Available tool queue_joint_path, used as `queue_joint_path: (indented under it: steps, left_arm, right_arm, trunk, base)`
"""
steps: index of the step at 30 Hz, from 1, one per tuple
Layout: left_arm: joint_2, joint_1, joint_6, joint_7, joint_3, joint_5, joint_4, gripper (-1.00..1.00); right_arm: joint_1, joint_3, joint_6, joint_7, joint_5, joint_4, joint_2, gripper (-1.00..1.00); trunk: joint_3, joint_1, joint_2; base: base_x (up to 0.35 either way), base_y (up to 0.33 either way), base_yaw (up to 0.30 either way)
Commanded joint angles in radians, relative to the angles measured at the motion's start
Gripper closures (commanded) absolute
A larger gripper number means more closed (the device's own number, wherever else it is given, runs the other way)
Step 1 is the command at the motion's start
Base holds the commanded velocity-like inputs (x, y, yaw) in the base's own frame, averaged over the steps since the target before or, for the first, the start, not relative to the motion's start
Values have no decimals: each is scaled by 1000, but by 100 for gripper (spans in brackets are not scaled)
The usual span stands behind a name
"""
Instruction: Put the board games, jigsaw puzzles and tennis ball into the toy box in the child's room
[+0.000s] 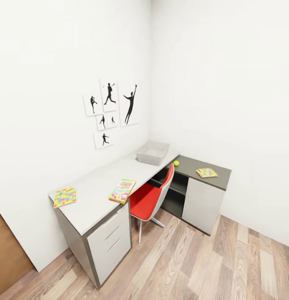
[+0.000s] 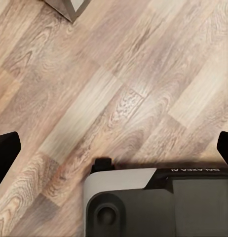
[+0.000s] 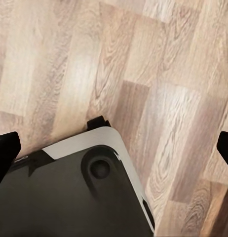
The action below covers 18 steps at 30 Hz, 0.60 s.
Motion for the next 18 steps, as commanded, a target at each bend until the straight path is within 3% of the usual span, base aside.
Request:
queue_joint_path:
  steps: [1,8,18]
  left_arm:
    - [0,-1,0,1,-1,0,0,-100]
    - [0,-1,0,1,-1,-3,0,-100]
    - [0,-1,0,1,-1,-5,0,-100]
  right_arm:
    - [-1,2,0,-2,-10,0,0,-100]
    - [-1,2,-5,-1,-9,0,0,-100]
    - [-2,8,-73,-3,4,12,2,-100]
  trunk:
    - [-3,1,-2]
    - [-12,1,-2]
    - [-14,1,-2]
  base:
    - [0,0,-202]
    - [0,0,-158]
    - [0,0,-25]
